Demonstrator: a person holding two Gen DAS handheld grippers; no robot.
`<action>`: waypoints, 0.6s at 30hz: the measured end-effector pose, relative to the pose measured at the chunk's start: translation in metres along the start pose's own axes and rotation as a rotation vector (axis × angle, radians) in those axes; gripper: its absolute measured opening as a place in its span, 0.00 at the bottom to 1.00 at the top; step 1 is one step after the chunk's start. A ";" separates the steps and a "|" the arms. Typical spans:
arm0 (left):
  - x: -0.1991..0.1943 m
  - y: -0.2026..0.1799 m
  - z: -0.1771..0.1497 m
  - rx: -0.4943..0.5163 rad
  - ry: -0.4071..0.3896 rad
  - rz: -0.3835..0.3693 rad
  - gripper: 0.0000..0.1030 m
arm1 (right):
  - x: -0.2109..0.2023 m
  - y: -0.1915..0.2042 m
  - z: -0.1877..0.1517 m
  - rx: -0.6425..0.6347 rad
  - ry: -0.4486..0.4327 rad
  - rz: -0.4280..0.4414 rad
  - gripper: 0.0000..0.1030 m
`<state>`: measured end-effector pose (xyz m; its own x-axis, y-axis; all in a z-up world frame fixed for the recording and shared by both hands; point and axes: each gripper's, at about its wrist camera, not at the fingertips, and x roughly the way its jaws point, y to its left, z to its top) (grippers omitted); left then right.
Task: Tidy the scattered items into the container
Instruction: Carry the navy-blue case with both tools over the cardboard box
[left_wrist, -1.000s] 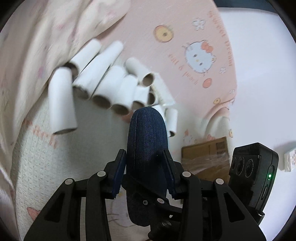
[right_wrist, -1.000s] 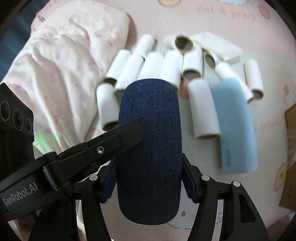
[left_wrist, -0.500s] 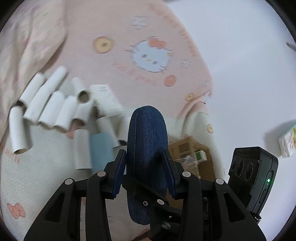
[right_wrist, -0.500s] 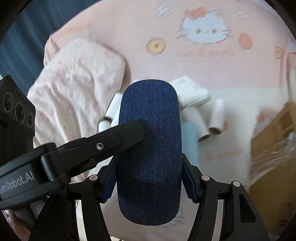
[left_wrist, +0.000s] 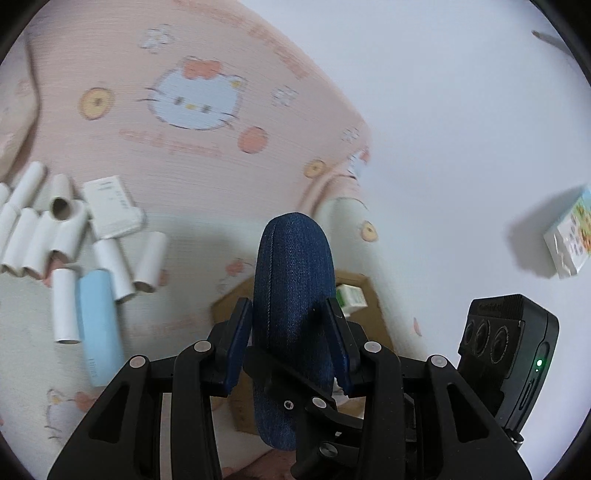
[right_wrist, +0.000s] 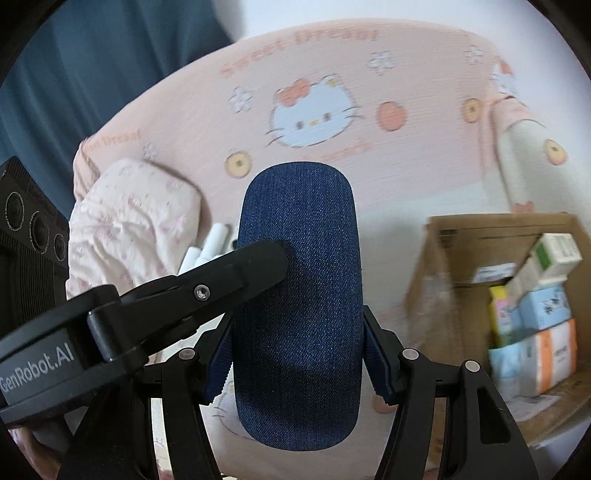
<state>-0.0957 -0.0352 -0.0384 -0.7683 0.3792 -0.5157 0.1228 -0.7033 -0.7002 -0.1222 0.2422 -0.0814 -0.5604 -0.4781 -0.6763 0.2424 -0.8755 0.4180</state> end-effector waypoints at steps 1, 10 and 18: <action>0.007 -0.006 0.000 0.002 0.012 -0.011 0.42 | -0.006 -0.010 0.001 0.009 -0.004 -0.014 0.58; 0.071 -0.066 0.006 0.034 0.072 -0.052 0.42 | -0.030 -0.081 0.021 0.042 -0.025 -0.066 0.58; 0.147 -0.106 -0.011 0.068 0.222 -0.110 0.42 | -0.036 -0.163 0.023 0.082 0.035 -0.117 0.58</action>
<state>-0.2150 0.1015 -0.0455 -0.6171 0.5728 -0.5395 -0.0018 -0.6866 -0.7270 -0.1598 0.4033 -0.1117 -0.5527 -0.3763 -0.7436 0.1106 -0.9175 0.3822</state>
